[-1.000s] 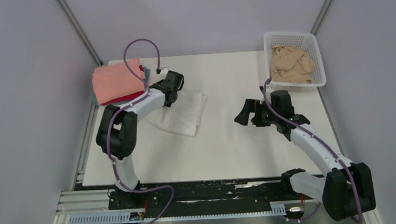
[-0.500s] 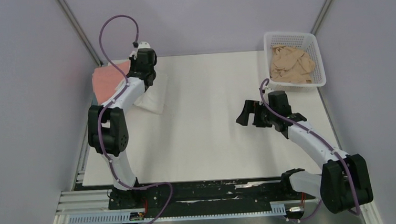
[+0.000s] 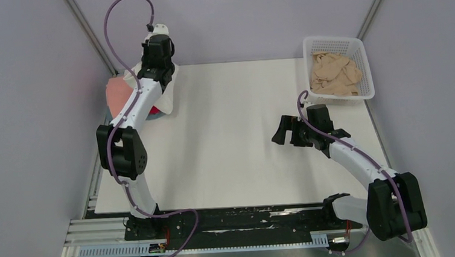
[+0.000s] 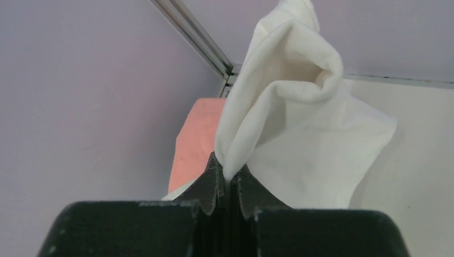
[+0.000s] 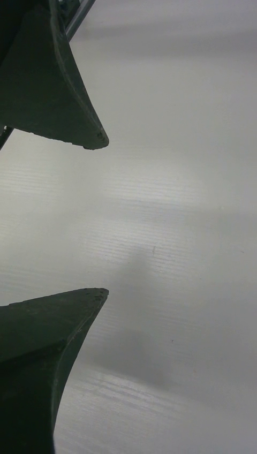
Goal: Fold and stack the t-shirts
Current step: Put the neatly folded tshirt into the corner of the board with the left arm
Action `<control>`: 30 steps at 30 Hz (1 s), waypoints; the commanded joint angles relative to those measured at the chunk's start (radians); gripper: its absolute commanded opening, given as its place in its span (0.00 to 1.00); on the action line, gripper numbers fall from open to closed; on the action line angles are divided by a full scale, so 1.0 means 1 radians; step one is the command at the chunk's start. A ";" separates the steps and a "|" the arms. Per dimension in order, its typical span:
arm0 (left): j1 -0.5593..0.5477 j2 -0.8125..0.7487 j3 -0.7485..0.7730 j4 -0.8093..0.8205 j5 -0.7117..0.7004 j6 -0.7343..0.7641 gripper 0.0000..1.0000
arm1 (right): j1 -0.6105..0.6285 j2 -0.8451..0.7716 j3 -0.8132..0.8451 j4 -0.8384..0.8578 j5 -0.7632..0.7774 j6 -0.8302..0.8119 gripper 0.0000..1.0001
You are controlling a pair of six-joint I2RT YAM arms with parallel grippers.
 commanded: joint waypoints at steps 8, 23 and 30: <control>0.007 -0.094 0.238 -0.100 0.073 -0.089 0.00 | -0.003 0.006 0.011 0.026 0.020 -0.006 1.00; 0.147 0.047 0.219 -0.132 0.139 -0.178 0.00 | -0.002 0.028 0.014 0.025 0.040 -0.008 1.00; 0.258 0.154 0.243 -0.155 0.221 -0.246 0.00 | -0.003 0.034 0.015 0.025 0.052 -0.010 1.00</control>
